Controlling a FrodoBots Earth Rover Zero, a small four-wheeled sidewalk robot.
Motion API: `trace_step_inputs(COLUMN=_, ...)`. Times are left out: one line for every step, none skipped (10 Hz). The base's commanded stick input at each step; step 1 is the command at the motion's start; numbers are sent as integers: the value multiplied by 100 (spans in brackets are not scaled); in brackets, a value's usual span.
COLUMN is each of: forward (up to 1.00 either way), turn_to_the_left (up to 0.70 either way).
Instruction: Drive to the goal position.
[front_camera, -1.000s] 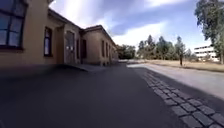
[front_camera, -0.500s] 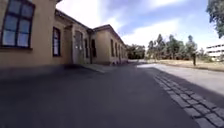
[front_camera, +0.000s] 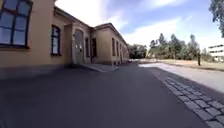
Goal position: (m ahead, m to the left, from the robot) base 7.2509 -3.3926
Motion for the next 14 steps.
trace_step_inputs(forward=70, turn_to_the_left=-13)
trace_step_inputs(forward=70, turn_to_the_left=-13)
trace_step_inputs(forward=70, turn_to_the_left=-13)
trace_step_inputs(forward=70, turn_to_the_left=-13)
trace_step_inputs(forward=70, turn_to_the_left=0)
trace_step_inputs(forward=70, turn_to_the_left=0)
trace_step_inputs(forward=70, turn_to_the_left=0)
trace_step_inputs(forward=70, turn_to_the_left=0)
trace_step_inputs(forward=70, turn_to_the_left=0)
trace_step_inputs(forward=70, turn_to_the_left=0)
trace_step_inputs(forward=70, turn_to_the_left=0)
trace_step_inputs(forward=70, turn_to_the_left=0)
trace_step_inputs(forward=70, turn_to_the_left=0)
trace_step_inputs(forward=70, turn_to_the_left=0)
